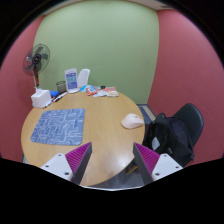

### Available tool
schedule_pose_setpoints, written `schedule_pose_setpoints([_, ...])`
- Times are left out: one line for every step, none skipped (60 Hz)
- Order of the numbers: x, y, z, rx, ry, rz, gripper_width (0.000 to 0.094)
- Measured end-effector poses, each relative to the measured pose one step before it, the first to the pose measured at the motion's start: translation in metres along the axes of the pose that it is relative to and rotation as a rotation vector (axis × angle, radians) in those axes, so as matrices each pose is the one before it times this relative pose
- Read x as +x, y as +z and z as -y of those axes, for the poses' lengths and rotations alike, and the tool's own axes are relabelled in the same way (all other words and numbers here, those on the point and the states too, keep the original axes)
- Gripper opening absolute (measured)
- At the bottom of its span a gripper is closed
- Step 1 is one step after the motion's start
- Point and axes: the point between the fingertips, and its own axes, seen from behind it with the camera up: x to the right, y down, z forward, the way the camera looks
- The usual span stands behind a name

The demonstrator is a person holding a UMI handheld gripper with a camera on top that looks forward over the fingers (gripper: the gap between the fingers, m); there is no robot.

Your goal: Arrange mouse

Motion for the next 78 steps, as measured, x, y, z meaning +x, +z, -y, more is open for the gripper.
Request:
schedule_pose_setpoints([0.00627,0.00972,0.00207,0.00369,0.0049,0.00221,0.0839])
schedule_pose_setpoints([0.00577,0.00939,0.00168,0.00352,0.0052,0.00225,0.0836])
schedule_pose_setpoints([0.00624,0.00964,0.00176,0.0041,0.0061,0.00123,0.0838])
schedule_pose_setpoints([0.00552,0.00976,0.00167,0.00477,0.0053,0.00166,0.0836])
schedule_pose_setpoints([0.00553,0.00926,0.0018,0.00303,0.0048,0.00327,0.0835])
schedule_pose_setpoints([0.0039,0.00929,0.00106,0.00089,0.004,0.00238,0.0836])
schedule_pose_setpoints([0.00405,0.00797,0.00081,-0.00008,0.003,0.00329,0.0837])
schedule_pose_setpoints([0.00355,0.00917,0.00116,-0.00013,0.0031,0.00333,0.0834])
schedule_pose_setpoints([0.00314,0.00914,0.0007,0.0004,0.0032,0.0023,0.0835])
schedule_pose_setpoints([0.00185,0.00988,0.00094,-0.00067,0.0028,0.0003,0.0836])
schedule_pose_setpoints([0.00358,0.00925,0.00019,-0.00116,0.0017,-0.00017,0.0836])
schedule_pose_setpoints([0.00393,0.00873,0.00025,-0.00318,0.0017,-0.00154,0.0837])
schedule_pose_setpoints([0.00346,0.00815,-0.00035,-0.00474,0.0022,-0.00165,0.0837])
schedule_pose_setpoints([0.00274,0.00781,0.00016,-0.0048,0.0031,-0.00011,0.0836])
schedule_pose_setpoints([0.00202,0.00739,0.0002,-0.00386,0.0041,0.00219,0.0837])
schedule_pose_setpoints([0.00212,0.00722,0.00016,-0.00345,0.0048,0.0028,0.0837])
schedule_pose_setpoints([0.00211,0.00683,0.00024,-0.00312,0.0051,0.00109,0.0836])
schedule_pose_setpoints([0.00223,0.00643,0.00043,-0.00359,0.0053,-0.00026,0.0836])
schedule_pose_setpoints([0.00377,0.00517,-0.0011,-0.00202,0.0055,0.00257,0.0837])
schedule_pose_setpoints([-0.00032,0.006,0.00109,-0.00637,0.0048,0.00081,0.0836])
schedule_pose_setpoints([0.00098,0.00549,0.00028,-0.00346,0.0046,0.00318,0.0837])
schedule_pose_setpoints([0.00093,0.00516,0.00041,-0.00312,0.0046,0.00257,0.0835])
schedule_pose_setpoints([0.00121,0.00456,0.00041,-0.0033,0.004,0.00245,0.0835])
schedule_pose_setpoints([0.00093,0.00428,0.00048,-0.00343,0.0049,0.00207,0.0834])
schedule_pose_setpoints([0.00064,0.00395,0.00058,-0.00405,0.0049,0.00293,0.0835])
schedule_pose_setpoints([0.00038,0.00379,0.001,-0.00355,0.0042,0.00321,0.0834])
schedule_pose_setpoints([0.00042,0.00368,0.00131,-0.0023,0.0034,0.00352,0.0835])
schedule_pose_setpoints([0.00029,0.00332,0.00154,-0.00164,0.002,0.00271,0.0834])
schedule_pose_setpoints([0.00149,0.00277,0.00179,-0.00256,0.0011,0.00282,0.0834])
schedule_pose_setpoints([0.00098,0.00351,0.001,-0.00407,0.0021,-0.00298,0.0835])
schedule_pose_setpoints([0.00139,0.00133,0.00178,-0.00163,0.0013,-0.00086,0.0834])
schedule_pose_setpoints([0.00037,0.00223,0.00231,0.00022,0.0027,0.00043,0.0834])
schedule_pose_setpoints([0.00033,0.00234,0.00258,0.00088,0.0027,0.0018,0.0836])
schedule_pose_setpoints([-0.00002,0.00242,0.00259,0.00039,0.0023,0.0028,0.0837])
schedule_pose_setpoints([-0.00022,0.00255,0.00264,0.00043,0.0019,0.00261,0.0835])
schedule_pose_setpoints([-0.00033,0.00284,0.00247,0.0006,0.0013,0.00265,0.0837])
schedule_pose_setpoints([-0.00004,0.00274,0.00236,0.00061,0.001,0.002,0.0838])
schedule_pose_setpoints([-0.00005,0.00287,0.00249,0.0004,-0.0008,0.00213,0.0837])
schedule_pose_setpoints([0.00058,0.00362,0.00245,0.00378,-0.0028,0.00198,0.0838])
schedule_pose_setpoints([-0.00055,0.00267,0.00226,0.00164,-0.0046,-0.0003,0.0837])
schedule_pose_setpoints([-0.00009,0.00262,0.00214,0.00131,-0.0058,0.0002,0.0835])
schedule_pose_setpoints([-0.00024,0.00316,0.00219,0.00076,-0.007,0.00081,0.0833])
schedule_pose_setpoints([-0.0004,0.00327,0.00204,0.00071,-0.0082,0.00067,0.0831])
schedule_pose_setpoints([-0.00005,0.00324,0.00173,0.00106,-0.0089,-0.00028,0.0831])
schedule_pose_setpoints([0.00002,0.00326,0.00165,0.00146,-0.0086,-0.00064,0.0829])
schedule_pose_setpoints([0.00084,0.00252,0.00162,0.00208,-0.0075,-0.00254,0.0825])
schedule_pose_setpoints([-0.00058,0.00353,0.00083,0.00027,-0.0082,-0.00429,0.0819])
schedule_pose_setpoints([-0.0002,0.00313,0.00066,-0.0001,-0.0081,-0.0028,0.0805])
schedule_pose_setpoints([0.00053,0.00305,0.00027,-0.00085,-0.0076,-0.00406,0.0779])
schedule_pose_setpoints([0.00118,0.00256,-0.00008,-0.00264,-0.0072,-0.00646,0.0758])
schedule_pose_setpoints([0.00183,0.00212,0.00183,0.00491,-0.0087,-0.00888,0.0757])
schedule_pose_setpoints([0.00155,0.00163,0.00098,0.00179,-0.0076,-0.00757,0.0694])
schedule_pose_setpoints([0.00025,0.00127,0.00138,0.00445,-0.0041,-0.00303,0.0668])
schedule_pose_setpoints([0.00056,0.00114,0.00191,0.00176,-0.0006,0.00493,0.0643])
schedule_pose_setpoints([-0.00079,0.00076,0.00023,-0.00116,0.0017,0.00373,0.0611])
schedule_pose_setpoints([-0.00055,0.00191,0.00154,0.00342,-0.0007,0.00178,0.0579])
schedule_pose_setpoints([-0.00016,0.00062,0.00069,0.00328,-0.0005,-0.00014,0.0566])
schedule_pose_setpoints([-0.00022,0.00048,0.00031,0.00139,-0.0027,-0.00024,0.0556])
schedule_pose_setpoints([0.00002,0.00035,0.00064,0.00261,-0.0037,-0.00006,0.0547])
schedule_pose_setpoints([0.00007,0.00036,0.00068,0.0028,-0.0036,0.00004,0.0538])
schedule_pose_setpoints([-0.00006,0.00031,0.00067,0.00355,-0.0025,0.00087,0.0526])
schedule_pose_setpoints([-0.00016,0.00025,0.00035,0.00295,-0.0006,0.00134,0.0517])
schedule_pose_setpoints([0.00049,-0.00001,0.00082,0.00206,0.0004,0.00204,0.0508])
schedule_pose_setpoints([0.0,0.00009,0.00034,0.00339,0.0027,0.0012,0.0493])
schedule_pose_setpoints([-0.00009,-0.00008,-0.00011,0.0015,0.0023,0.00102,0.0485])
schedule_pose_setpoints([0.00004,0.00005,0.00016,0.00156,0.0011,0.00095,0.0467])
schedule_pose_setpoints([-0.00019,-0.00008,-0.00024,-0.00172,0.0,0.00065,0.0454])
schedule_pose_setpoints([0.0,0.00012,0.00047,-0.00031,-0.0013,-0.00004,0.045])
schedule_pose_setpoints([0.0003,-0.00005,0.00026,-0.00217,-0.0036,-0.00072,0.0436])
schedule_pose_setpoints([0.00044,-0.0002,0.00008,-0.00303,-0.0032,-0.00197,0.043])
schedule_pose_setpoints([0.0002,-0.00017,0.00027,-0.00258,-0.0035,-0.00259,0.0424])
schedule_pose_setpoints([0.00023,-0.00041,0.00019,-0.00329,-0.003,-0.00208,0.0416])
schedule_pose_setpoints([0.00001,-0.00064,0.0002,-0.0035,-0.0012,-0.00204,0.0413])
schedule_pose_setpoints([-0.00009,-0.00091,0.00042,-0.00288,-0.0012,-0.00108,0.041])
schedule_pose_setpoints([-0.00006,-0.00137,0.00118,-0.00024,0.0005,-0.00179,0.0409])
schedule_pose_setpoints([0.00015,-0.00191,0.00217,0.00137,0.0002,-0.0023,0.041])
schedule_pose_setpoints([0.00026,-0.00264,0.00287,0.00327,0.0005,-0.00291,0.041])
schedule_pose_setpoints([-0.00003,-0.0041,0.00301,0.00704,0.001,-0.00331,0.041])
